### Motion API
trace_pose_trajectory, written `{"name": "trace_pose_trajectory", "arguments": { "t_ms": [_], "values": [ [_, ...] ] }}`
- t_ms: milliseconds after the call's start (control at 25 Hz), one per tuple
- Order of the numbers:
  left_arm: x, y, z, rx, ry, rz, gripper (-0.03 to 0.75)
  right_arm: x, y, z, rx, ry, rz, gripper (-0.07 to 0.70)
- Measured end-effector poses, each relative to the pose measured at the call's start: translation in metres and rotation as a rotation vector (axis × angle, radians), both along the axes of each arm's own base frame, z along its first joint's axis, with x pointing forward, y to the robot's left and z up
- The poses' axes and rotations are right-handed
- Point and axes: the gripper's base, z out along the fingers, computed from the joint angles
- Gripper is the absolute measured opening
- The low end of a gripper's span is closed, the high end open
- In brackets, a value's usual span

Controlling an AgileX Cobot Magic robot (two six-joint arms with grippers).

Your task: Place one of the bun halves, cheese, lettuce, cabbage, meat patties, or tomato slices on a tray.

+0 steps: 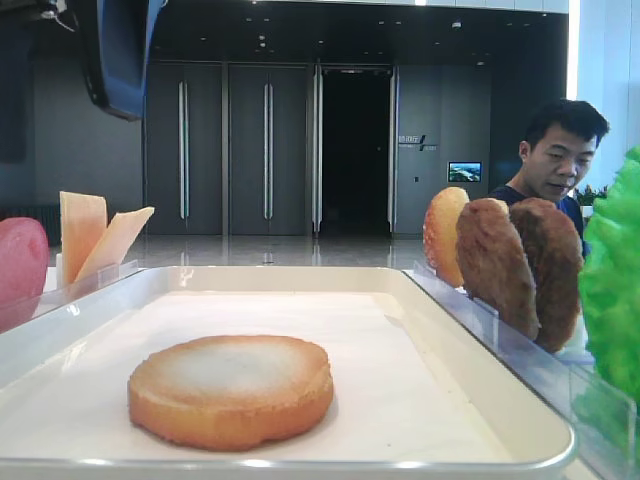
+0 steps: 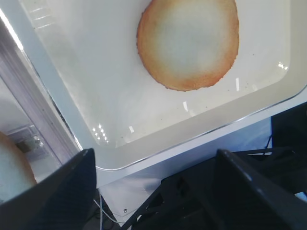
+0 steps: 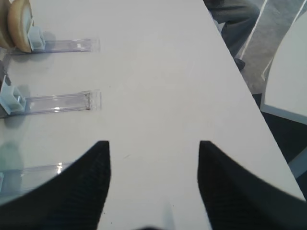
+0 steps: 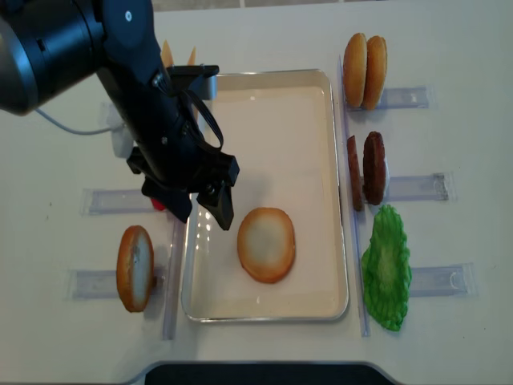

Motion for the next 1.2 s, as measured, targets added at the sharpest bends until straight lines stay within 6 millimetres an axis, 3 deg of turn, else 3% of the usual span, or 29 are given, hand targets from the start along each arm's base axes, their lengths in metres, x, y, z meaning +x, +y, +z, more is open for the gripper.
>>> {"name": "trace_pose_trajectory", "arguments": {
  "t_ms": [200,360,600,840,1000,1200],
  "values": [
    [0.0,0.002,0.001,0.019,-0.016,-0.008,0.576,0.0,0.0,0.0,0.0,0.0,0.0,0.415],
    [0.001,0.017,0.014,0.06,-0.089,-0.001,0.576,0.0,0.0,0.0,0.0,0.0,0.0,0.415],
    [0.009,0.059,0.036,0.088,-0.183,0.111,0.576,0.0,0.0,0.0,0.0,0.0,0.0,0.415],
    [0.015,0.113,0.054,0.123,-0.256,0.237,0.576,0.0,0.0,0.0,0.0,0.0,0.0,0.415],
    [0.016,0.147,0.06,0.163,-0.283,0.302,0.576,0.0,0.0,0.0,0.0,0.0,0.0,0.415],
    [0.016,0.174,0.061,0.228,-0.293,0.347,0.576,0.0,0.0,0.0,0.0,0.0,0.0,0.415]
  ]
}}
